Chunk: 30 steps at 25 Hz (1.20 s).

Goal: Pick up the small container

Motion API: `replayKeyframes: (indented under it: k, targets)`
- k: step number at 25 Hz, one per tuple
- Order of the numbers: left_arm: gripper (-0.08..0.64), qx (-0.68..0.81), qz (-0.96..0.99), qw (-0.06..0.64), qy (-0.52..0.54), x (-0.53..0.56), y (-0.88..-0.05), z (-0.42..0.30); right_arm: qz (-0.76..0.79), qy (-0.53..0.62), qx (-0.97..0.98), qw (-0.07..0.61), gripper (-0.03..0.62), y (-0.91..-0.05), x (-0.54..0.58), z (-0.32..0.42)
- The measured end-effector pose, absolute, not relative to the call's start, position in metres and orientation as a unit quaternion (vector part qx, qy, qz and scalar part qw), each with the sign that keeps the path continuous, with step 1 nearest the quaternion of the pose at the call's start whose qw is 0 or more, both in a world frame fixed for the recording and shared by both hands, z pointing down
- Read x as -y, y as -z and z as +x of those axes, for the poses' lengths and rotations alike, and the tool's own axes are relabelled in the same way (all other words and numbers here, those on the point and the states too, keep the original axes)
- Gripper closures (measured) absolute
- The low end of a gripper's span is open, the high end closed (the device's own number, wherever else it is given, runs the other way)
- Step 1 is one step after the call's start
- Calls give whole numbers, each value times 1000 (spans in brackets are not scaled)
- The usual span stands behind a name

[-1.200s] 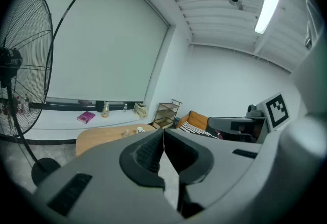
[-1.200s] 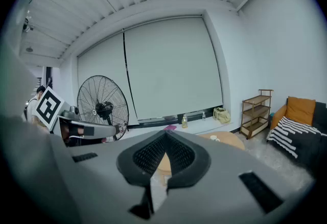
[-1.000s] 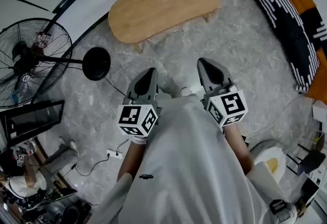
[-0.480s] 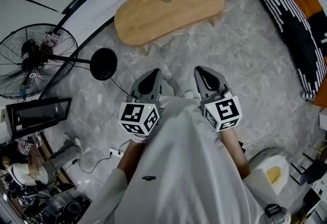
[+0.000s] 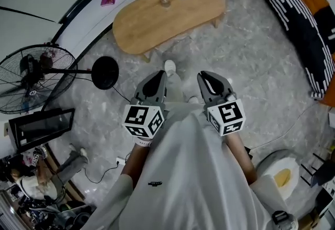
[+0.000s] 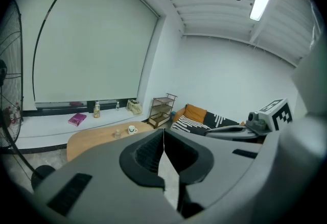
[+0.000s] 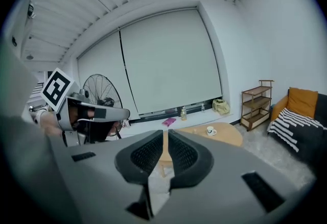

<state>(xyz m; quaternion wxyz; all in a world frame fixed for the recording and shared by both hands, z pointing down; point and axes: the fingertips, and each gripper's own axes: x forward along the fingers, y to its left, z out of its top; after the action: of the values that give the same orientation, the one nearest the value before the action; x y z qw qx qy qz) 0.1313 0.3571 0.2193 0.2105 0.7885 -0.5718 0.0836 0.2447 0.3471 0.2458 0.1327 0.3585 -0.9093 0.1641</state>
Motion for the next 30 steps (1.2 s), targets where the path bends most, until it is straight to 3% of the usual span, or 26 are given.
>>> replayKeyframes:
  k: [7, 12, 21, 30]
  targets:
    - [540, 561, 791, 226, -85, -306, -231, 113, 366, -140, 905, 167, 541, -242, -304, 236]
    - [540, 547, 798, 238, -84, -264, -237, 97, 361, -154, 903, 174, 436, -243, -267, 211]
    - [540, 526, 813, 242, -67, -185, -231, 39, 365, -182, 898, 164, 369, -224, -191, 150]
    - [540, 523, 818, 236, -35, -124, -226, -21, 406, -166, 884, 163, 342, -214, -124, 110]
